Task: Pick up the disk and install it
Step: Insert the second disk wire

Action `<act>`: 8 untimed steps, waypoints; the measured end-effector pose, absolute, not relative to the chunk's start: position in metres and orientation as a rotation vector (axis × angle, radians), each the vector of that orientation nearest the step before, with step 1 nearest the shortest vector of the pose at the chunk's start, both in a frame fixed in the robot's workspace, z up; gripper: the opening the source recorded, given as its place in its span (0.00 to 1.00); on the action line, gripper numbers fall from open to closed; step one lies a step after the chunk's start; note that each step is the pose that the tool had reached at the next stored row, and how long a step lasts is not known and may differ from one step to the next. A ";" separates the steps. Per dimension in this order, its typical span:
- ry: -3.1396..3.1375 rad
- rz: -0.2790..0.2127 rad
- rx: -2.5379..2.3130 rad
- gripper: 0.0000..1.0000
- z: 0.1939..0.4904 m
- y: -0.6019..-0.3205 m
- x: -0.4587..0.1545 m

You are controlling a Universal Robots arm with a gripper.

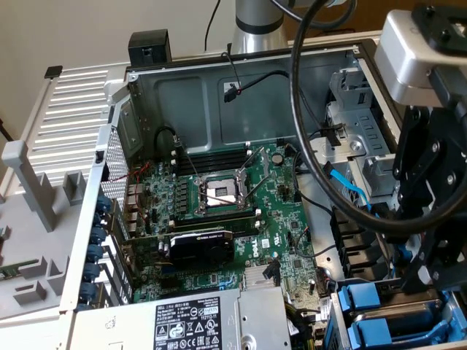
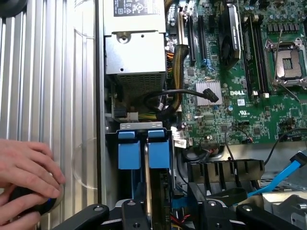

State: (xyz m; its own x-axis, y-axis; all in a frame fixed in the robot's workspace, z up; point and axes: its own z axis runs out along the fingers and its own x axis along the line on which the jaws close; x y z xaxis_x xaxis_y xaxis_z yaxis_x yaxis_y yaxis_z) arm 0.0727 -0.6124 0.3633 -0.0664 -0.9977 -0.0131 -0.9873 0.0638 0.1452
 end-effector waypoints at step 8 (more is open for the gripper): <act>-2.231 -0.199 2.092 0.47 0.363 -0.621 0.073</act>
